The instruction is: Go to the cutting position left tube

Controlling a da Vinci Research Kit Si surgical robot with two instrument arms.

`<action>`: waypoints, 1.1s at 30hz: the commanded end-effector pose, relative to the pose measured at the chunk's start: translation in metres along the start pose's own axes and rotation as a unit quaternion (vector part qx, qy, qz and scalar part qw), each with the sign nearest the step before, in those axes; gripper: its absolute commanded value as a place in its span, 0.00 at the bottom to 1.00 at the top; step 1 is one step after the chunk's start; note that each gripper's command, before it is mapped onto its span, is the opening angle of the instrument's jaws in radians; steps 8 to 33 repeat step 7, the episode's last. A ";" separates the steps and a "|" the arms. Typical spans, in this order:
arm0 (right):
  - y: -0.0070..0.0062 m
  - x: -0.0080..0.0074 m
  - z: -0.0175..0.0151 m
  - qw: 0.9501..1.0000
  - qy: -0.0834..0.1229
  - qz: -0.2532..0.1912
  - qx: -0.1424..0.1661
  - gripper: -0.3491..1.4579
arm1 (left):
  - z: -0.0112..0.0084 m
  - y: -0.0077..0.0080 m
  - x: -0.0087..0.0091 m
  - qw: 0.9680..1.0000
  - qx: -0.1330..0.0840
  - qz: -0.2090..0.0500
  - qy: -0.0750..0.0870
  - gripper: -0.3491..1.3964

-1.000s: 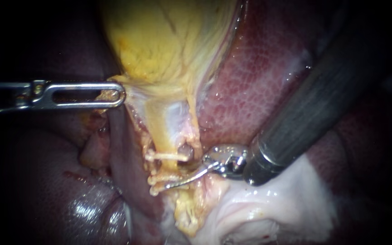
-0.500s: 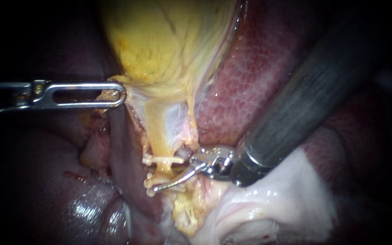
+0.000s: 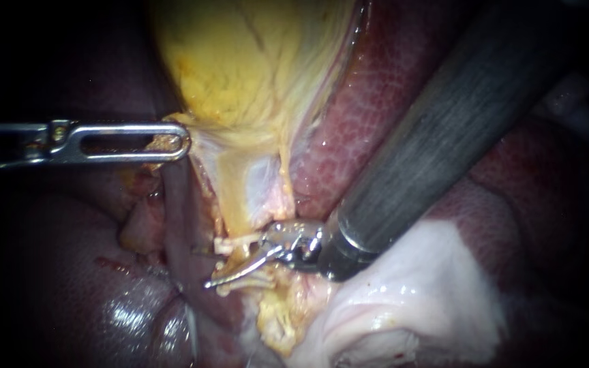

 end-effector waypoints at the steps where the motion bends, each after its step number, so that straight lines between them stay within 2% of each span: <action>1: 0.0001 0.0000 -0.0001 1.000 0.000 0.000 0.000 0.86 | 0.0000 0.0000 0.0000 1.000 0.000 0.000 0.000 0.00; 33: 0.0001 -0.0001 -0.0002 1.000 0.000 0.000 -0.001 0.86 | 0.0000 0.0000 0.0000 1.000 0.000 0.000 0.000 0.00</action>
